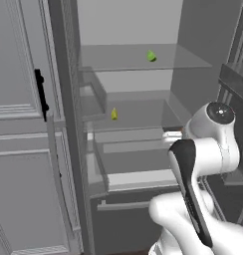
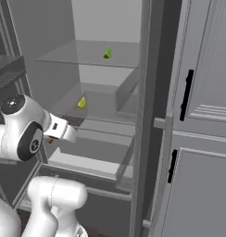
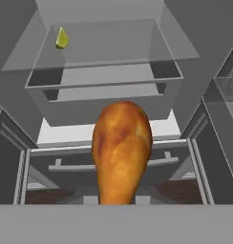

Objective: Place one lemon wedge and one chicken drumstick in each tupperware on the nearby counter, to pack two identical lunches.

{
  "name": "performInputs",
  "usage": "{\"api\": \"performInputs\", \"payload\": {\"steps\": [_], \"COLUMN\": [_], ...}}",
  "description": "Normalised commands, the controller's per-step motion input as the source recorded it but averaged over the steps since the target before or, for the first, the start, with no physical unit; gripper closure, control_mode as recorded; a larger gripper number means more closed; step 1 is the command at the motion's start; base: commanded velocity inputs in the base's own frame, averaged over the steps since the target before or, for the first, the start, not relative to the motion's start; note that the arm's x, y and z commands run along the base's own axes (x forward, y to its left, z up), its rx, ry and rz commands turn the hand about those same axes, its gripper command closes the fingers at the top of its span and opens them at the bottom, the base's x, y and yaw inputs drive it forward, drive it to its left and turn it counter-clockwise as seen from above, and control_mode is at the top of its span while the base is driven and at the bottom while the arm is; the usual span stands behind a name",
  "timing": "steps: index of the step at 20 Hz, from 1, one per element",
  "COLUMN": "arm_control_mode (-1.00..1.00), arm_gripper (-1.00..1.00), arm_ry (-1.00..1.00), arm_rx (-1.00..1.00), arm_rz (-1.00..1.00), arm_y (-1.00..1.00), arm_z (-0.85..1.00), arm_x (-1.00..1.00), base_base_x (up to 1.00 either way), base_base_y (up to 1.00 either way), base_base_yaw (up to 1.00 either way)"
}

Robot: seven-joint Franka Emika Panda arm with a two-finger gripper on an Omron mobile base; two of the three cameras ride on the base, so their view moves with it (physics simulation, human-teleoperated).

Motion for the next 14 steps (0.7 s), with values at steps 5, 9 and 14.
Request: {"api": "performInputs", "payload": {"steps": [5,9,14], "arm_control_mode": [1.00,1.00,1.00], "arm_gripper": [1.00,1.00,1.00], "arm_ry": [0.00,0.00,0.00], "arm_rx": [0.00,0.00,0.00], "arm_rz": [0.00,0.00,0.00], "arm_y": [0.00,0.00,0.00], "arm_z": [0.00,0.00,0.00], "arm_x": [0.00,0.00,0.00], "base_base_x": [-1.00,-0.98,-0.58], "base_base_y": [0.05,0.62,0.91], "base_base_yaw": [0.07,0.15,0.31]}}
